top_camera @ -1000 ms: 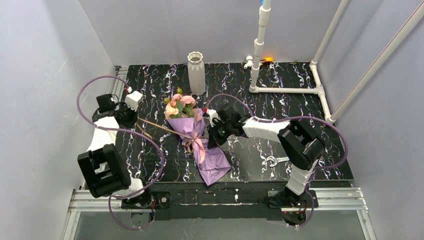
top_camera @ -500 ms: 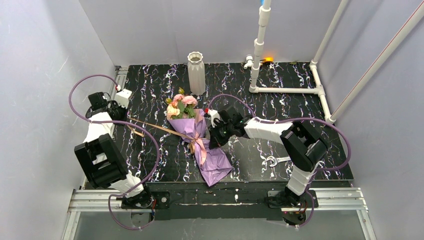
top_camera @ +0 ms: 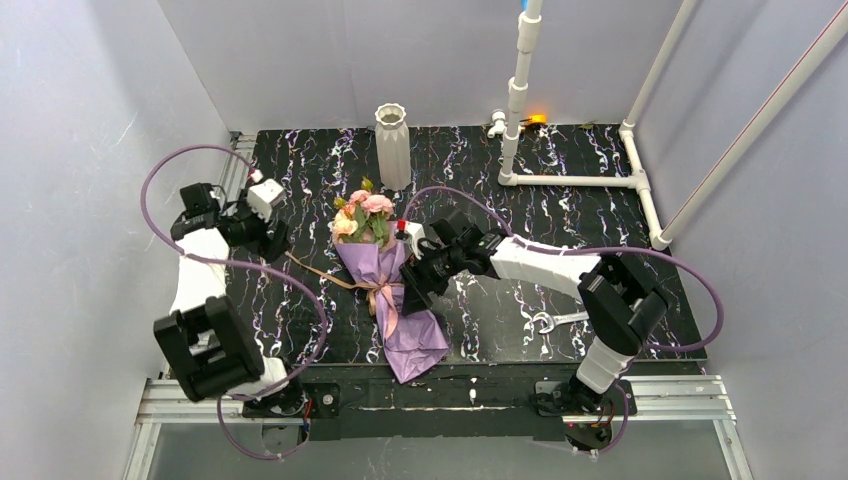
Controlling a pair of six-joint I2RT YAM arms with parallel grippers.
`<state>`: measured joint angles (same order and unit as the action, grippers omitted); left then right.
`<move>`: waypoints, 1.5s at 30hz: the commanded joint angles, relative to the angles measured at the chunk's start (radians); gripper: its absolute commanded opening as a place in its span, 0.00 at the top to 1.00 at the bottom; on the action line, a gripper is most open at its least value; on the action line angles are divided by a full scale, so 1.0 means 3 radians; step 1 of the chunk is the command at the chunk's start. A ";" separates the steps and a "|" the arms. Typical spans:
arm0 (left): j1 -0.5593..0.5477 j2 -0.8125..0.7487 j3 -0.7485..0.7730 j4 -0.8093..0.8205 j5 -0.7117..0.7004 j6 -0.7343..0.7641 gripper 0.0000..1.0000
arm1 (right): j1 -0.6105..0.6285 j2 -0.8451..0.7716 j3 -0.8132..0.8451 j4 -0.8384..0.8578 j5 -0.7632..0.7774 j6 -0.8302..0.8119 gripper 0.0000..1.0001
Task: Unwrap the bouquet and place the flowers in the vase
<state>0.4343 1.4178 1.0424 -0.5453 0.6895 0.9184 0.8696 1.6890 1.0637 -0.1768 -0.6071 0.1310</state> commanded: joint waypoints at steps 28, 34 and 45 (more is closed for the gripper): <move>-0.3067 -0.0469 -0.1291 -0.0460 -0.0144 0.2292 0.65 | -0.0631 0.0393 0.0236 0.0064 -0.0190 0.0054 0.53; -0.3064 -0.0441 -0.1408 -0.0569 -0.0239 0.2546 0.71 | -0.0481 0.0468 0.0249 0.0138 -0.0255 -0.0002 0.52; -0.3067 -0.0333 -0.1319 -0.0488 -0.0193 0.2476 0.70 | -0.0281 0.0744 0.0313 0.0425 -0.0522 0.0095 0.36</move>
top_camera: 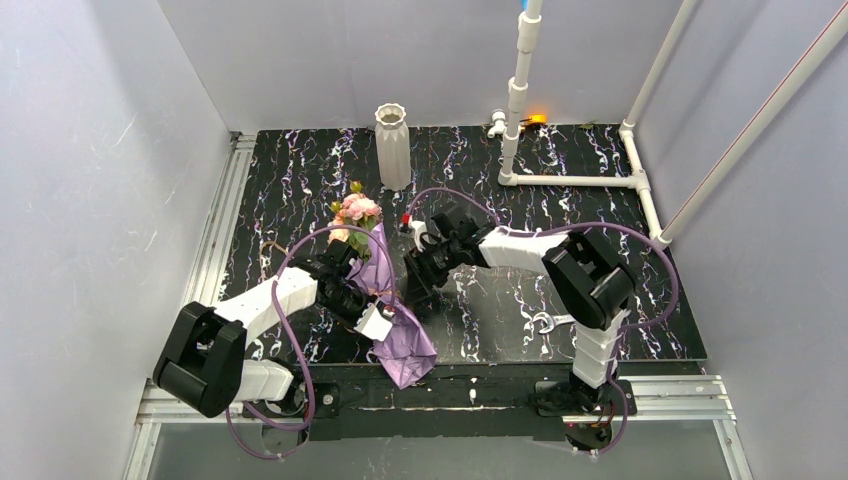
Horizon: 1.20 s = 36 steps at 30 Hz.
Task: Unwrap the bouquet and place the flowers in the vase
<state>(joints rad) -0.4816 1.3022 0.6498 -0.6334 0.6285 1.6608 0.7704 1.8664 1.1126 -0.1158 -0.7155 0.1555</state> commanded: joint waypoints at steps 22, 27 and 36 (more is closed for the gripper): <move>0.0128 -0.0178 -0.0148 -0.0409 0.0029 0.0012 0.75 | -0.0255 -0.0153 0.0192 -0.0155 -0.0111 -0.0314 0.99; 0.0128 -0.0196 -0.0144 -0.0399 0.0022 -0.0002 0.75 | -0.0305 -0.0293 0.0176 -0.0289 -0.0123 -0.0419 0.99; 0.0137 -0.0294 -0.0117 -0.0430 0.0002 -0.0075 0.74 | -0.0830 -0.0778 0.0178 -0.0861 0.0013 -0.0690 0.99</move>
<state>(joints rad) -0.4469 1.2446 0.6273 -0.6945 0.6277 1.6558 0.5884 1.7393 1.1374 -0.2840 -0.7269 0.0235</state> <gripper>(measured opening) 0.259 0.028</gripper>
